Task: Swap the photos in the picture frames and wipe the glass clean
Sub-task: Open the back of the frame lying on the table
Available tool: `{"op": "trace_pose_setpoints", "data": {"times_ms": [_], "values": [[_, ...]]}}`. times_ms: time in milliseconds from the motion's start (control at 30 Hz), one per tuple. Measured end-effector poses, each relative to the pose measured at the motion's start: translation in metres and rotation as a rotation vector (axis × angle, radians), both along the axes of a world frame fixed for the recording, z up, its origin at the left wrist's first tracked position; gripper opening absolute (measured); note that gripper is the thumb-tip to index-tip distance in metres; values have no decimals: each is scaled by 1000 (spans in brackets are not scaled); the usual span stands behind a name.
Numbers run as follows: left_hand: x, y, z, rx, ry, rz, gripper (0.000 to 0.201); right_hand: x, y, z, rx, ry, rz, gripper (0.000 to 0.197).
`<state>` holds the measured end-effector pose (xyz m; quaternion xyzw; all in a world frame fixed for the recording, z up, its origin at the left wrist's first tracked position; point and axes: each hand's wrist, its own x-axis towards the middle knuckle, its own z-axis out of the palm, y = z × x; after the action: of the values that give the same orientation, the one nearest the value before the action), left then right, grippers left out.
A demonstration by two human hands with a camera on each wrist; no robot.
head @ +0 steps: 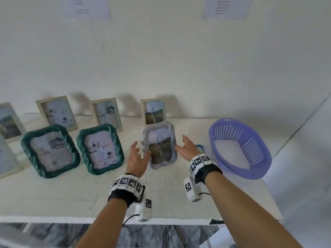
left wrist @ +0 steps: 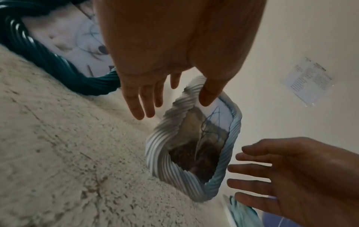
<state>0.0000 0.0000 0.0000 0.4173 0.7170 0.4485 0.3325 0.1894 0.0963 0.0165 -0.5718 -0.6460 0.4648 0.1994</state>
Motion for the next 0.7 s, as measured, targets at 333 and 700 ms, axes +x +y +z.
{"op": "trace_pose_setpoints", "data": {"times_ms": [333, 700], "values": [[10, -18, 23, 0, 5, -101, 49, 14, -20, 10, 217, 251, -15, 19], [44, -71, 42, 72, -5, -92, 41, 63, -96, 11, -220, 958, -143, 10]]}}
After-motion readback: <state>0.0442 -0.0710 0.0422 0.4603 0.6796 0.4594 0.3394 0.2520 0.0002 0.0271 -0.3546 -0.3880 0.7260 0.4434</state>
